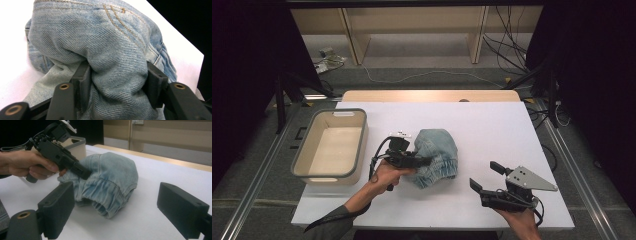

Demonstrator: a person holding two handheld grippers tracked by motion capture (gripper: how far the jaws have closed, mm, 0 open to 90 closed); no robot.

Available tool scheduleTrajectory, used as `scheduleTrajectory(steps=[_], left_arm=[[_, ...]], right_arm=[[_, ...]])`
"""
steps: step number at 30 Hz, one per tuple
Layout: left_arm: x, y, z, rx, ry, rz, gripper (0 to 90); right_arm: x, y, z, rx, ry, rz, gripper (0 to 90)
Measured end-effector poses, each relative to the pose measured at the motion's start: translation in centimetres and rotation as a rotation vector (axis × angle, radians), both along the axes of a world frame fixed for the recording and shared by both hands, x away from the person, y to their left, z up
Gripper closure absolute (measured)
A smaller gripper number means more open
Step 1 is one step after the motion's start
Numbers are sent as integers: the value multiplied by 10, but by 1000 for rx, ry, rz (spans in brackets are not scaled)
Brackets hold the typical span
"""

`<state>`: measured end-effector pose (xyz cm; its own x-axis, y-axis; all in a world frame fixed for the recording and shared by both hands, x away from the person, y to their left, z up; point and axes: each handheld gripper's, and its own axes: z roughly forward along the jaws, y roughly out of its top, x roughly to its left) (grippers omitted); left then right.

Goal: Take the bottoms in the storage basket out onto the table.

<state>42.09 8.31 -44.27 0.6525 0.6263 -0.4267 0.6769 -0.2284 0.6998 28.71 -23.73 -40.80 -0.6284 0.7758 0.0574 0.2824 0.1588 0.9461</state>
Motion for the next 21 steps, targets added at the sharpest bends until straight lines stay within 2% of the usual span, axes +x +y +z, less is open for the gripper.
scheduleTrajectory(steps=[9,21], left_arm=[[-2,-4,2,5,1,-37,421],[-2,-3,4,3,9,-54,331]], right_arm=[[0,0,0,-1,2,0,156],[0,0,0,-1,1,-1,156]])
